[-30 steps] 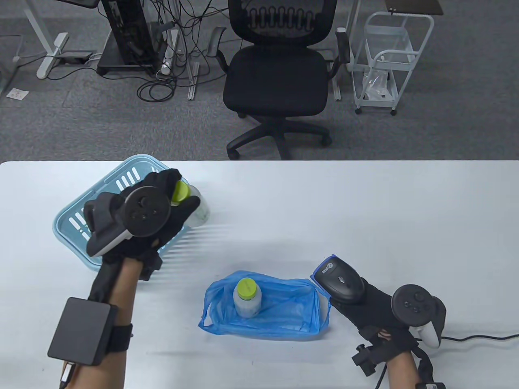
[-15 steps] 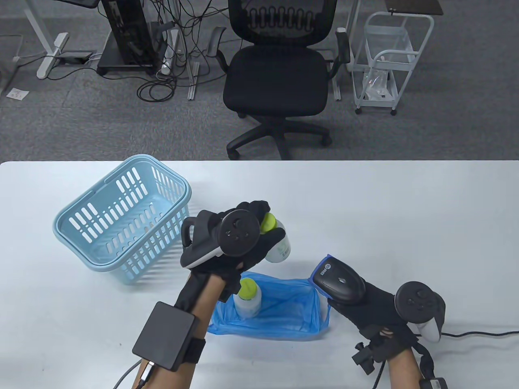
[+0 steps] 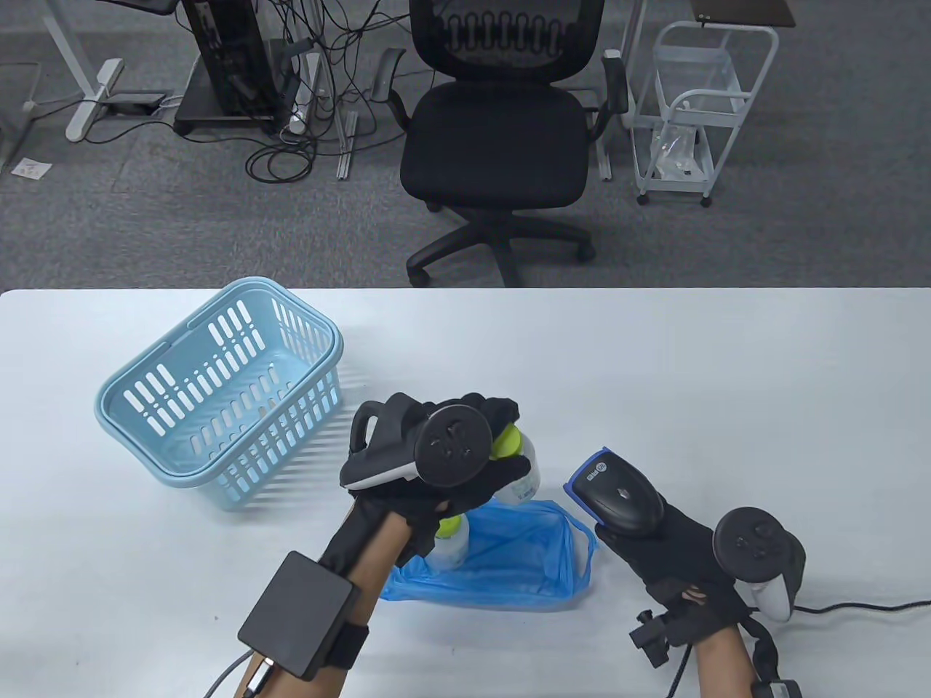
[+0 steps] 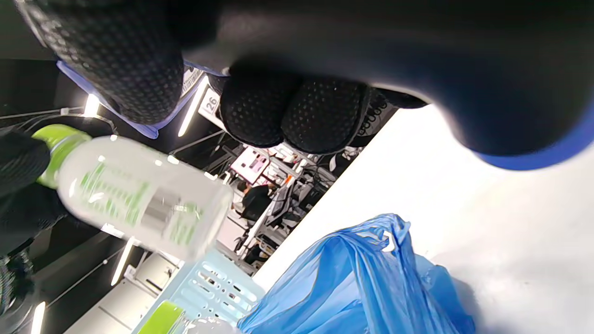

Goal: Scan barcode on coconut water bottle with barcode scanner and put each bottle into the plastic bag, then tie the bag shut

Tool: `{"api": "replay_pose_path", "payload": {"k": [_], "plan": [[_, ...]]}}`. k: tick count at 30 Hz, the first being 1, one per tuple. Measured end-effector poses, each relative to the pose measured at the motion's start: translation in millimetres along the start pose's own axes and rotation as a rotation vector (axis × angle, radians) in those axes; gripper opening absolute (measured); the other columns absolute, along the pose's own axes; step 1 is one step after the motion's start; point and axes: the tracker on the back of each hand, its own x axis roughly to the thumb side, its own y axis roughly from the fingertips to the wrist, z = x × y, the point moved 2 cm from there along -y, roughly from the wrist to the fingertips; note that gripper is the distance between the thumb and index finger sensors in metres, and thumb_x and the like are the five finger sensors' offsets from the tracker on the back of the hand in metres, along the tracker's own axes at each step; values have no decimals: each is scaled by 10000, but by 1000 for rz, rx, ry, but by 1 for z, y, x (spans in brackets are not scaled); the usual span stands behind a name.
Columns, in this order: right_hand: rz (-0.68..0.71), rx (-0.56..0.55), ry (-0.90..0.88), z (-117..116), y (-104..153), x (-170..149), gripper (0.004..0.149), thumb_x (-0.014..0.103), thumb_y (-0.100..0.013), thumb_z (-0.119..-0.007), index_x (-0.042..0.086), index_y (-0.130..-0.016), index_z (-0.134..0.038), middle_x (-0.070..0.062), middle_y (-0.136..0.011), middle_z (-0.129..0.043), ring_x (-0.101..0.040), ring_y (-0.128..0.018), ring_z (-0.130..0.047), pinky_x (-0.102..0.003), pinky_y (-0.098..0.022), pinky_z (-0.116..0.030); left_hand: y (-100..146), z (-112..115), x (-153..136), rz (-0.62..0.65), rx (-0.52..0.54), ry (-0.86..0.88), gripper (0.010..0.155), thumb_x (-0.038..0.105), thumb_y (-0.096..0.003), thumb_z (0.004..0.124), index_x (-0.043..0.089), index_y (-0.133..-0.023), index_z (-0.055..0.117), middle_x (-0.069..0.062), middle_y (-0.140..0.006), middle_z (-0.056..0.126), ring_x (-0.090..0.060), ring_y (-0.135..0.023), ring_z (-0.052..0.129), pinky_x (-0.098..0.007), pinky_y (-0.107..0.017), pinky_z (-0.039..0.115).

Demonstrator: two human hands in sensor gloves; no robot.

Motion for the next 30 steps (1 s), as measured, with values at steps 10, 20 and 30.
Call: {"api": "replay_pose_path", "payload": {"k": [10,20,30], "plan": [[-56,-24,35,0,1,-6,499,464,-540,-861,193,-943,-745,18,-797,-928,-217,-698,-995,-526,-622,-796,-4,73,28,92,-254,-137,676,539,-627,822,218,-1191,630,-23,-1074,810,-243,-866,909,-594,-728,722],[-69,-9,55,-3,0,-8,500,464,-541,-859,195,-946,-743,14,-806,-925,-222,-707,-993,-528,-626,-792,-18,106,18,14,-281,-185,691,534,-633,806,210,-1204,589,-23,-1099,777,-248,-896,890,-595,-749,695],[-66,-7,70,-5,0,-7,501,463,-541,-857,195,-948,-739,11,-817,-917,-227,-718,-988,-531,-627,-790,28,73,3,-100,-24,-147,759,608,-667,646,228,-1276,399,-71,-1325,446,-409,-1212,502,-710,-817,431]]}}
